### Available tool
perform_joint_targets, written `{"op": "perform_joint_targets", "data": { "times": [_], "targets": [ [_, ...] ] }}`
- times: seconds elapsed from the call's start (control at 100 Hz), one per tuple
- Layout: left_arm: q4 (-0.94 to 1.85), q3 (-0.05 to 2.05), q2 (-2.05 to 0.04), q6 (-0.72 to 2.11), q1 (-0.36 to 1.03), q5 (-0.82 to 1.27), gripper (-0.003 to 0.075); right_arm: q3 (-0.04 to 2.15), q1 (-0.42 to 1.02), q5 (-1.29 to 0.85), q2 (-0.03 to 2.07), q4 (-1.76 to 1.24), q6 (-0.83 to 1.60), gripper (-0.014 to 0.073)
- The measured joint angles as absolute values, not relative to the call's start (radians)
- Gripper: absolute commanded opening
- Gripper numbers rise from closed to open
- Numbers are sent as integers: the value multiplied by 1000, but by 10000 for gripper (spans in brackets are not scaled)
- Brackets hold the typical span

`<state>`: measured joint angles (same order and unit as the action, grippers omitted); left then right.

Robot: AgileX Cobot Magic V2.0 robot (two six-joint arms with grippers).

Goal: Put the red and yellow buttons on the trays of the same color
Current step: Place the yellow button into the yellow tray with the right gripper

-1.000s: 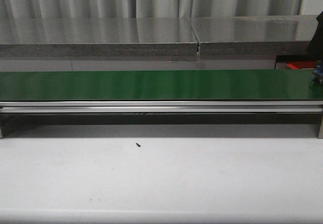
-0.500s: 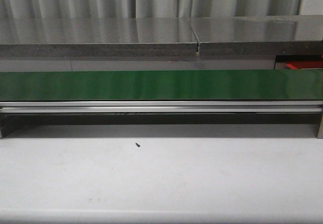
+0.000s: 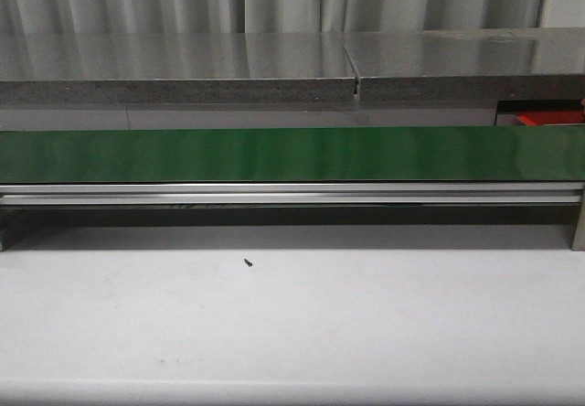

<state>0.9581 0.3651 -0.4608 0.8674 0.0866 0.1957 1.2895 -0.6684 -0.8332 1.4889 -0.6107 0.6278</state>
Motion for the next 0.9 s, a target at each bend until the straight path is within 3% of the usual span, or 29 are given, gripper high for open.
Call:
{"op": "perform_joint_targets", "data": {
  "times": [0.22,0.53,0.9],
  "targets": [
    [958,365,-461,867,87,196,-19,1215,-770,-773,1489,-611,618,223],
    [958,365,-461,867,87,196,-19,1081,-773,-685,1546,-695,700,223],
    [958,365,-461,867,87,196,-19,1067,-773,-637,1652,-759,765,223]
  ]
}}
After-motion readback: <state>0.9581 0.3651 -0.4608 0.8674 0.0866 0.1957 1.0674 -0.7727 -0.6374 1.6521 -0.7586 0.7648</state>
